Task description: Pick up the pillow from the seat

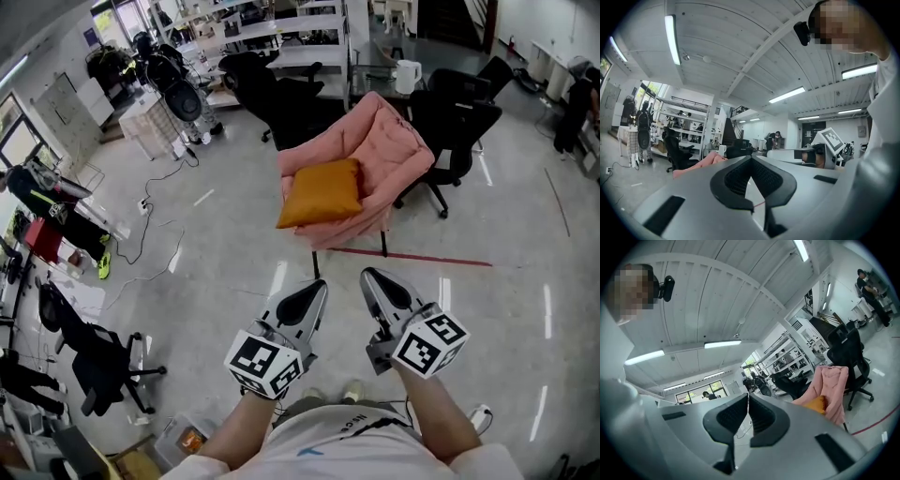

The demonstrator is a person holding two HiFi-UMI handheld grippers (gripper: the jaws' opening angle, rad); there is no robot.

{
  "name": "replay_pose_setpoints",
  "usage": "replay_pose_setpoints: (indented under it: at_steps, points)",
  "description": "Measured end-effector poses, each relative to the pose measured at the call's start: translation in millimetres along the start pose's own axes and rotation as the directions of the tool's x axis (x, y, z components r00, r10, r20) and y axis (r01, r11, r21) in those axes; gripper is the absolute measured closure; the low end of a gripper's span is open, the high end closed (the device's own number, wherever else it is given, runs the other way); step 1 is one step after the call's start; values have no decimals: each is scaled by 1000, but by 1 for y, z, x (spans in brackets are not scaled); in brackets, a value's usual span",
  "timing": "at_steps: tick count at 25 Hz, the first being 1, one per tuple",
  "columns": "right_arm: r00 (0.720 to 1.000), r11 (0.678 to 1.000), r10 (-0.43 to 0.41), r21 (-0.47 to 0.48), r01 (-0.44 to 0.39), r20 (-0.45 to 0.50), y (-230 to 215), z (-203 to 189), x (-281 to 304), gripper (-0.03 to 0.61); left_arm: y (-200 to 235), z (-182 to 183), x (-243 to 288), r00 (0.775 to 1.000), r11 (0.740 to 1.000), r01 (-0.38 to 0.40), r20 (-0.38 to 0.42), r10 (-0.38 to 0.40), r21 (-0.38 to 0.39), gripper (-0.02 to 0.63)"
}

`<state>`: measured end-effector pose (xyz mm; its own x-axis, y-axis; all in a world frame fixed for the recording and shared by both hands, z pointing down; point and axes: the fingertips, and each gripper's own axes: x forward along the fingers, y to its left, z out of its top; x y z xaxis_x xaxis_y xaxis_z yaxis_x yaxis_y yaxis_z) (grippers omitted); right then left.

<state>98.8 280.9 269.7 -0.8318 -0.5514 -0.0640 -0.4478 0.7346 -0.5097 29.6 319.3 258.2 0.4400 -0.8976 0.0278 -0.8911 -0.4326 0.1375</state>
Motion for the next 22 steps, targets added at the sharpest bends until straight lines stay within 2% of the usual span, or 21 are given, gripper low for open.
replay_pose_setpoints:
  at_steps: [6,14,22]
  points:
    - [1000,1000,-5,-19,5,-6,-23,5,-4,561,-8,-4,25,1000,1000,4,-7,-5,-14,603]
    - [1000,1000,-21,-4,21,-18,-53,9,8,561,4,-6,57,1000,1000,0,-28,-1,-19,603]
    - [997,998,-67,-2,67,-46,-92,1,59,561,56,-18,98,999,999,28,-27,-28,-16,603]
